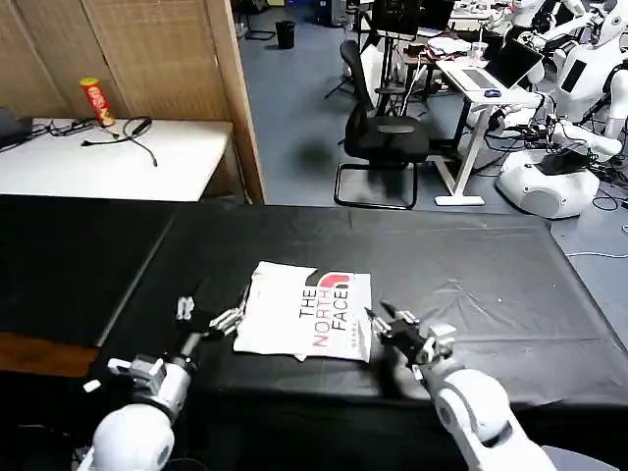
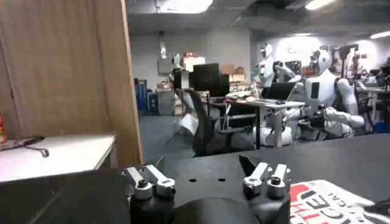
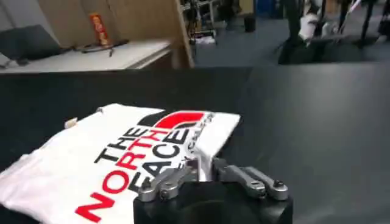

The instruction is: Fold and organize the clothes.

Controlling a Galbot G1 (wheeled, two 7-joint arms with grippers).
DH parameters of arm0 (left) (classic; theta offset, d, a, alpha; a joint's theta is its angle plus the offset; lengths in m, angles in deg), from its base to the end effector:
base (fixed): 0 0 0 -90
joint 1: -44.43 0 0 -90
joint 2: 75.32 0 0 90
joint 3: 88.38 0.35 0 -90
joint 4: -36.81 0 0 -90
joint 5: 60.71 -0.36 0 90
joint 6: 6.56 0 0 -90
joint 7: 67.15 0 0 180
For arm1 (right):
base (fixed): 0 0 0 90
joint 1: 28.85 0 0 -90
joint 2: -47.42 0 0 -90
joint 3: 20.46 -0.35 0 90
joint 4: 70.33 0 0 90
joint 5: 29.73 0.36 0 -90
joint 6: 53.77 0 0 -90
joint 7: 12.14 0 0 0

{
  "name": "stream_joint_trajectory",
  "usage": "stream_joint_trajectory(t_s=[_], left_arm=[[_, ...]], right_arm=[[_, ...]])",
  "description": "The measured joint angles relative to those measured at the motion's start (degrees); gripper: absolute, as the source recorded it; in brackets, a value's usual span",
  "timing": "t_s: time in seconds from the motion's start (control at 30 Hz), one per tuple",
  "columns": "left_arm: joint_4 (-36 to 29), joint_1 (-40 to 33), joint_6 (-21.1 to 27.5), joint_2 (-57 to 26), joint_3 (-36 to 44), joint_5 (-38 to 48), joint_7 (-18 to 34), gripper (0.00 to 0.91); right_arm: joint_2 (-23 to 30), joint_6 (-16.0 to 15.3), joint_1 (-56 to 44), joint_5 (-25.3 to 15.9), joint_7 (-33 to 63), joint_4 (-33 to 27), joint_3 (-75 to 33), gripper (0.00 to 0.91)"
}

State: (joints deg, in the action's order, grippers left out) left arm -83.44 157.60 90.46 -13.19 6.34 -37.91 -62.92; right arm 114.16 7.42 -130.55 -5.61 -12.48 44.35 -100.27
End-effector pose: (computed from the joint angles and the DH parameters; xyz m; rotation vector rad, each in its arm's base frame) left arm 0.2216 0.0562 -0.2700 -0.3493 -3.0422 -0.0379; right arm 0.2734 -0.0257 -0.2673 0.4784 -2.7244 -0.0056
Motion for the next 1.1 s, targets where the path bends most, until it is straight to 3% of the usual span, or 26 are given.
stream_joint_trajectory(t_s=[0.3,0.8,0.93,1.1], left_arm=[[-2.7,3.4,2.7,-1.3,0.2,1.3,2.1,0.878],[-7.3,17.4,0.2,-4.2,-4.5,2.3,5.6,0.878],[-8.7,22.8,-0.3,-4.6,-7.6,5.4,5.8,0.878],[-10.6,28.7,0.5,-4.6,-10.4,6.8,6.6,0.878]], right_arm=[[-2.0,6.4,-10.0,-2.5,1.9,7.3,-4.4,0.878],[2.2,30.4,-33.7,-17.1,10.6,13.1,-8.2,0.878],[2.8,31.9,-40.2,-18.8,14.3,14.7,-6.9,0.878],[3.4,29.9,-46.9,-18.8,17.4,17.6,-5.8,0.878]])
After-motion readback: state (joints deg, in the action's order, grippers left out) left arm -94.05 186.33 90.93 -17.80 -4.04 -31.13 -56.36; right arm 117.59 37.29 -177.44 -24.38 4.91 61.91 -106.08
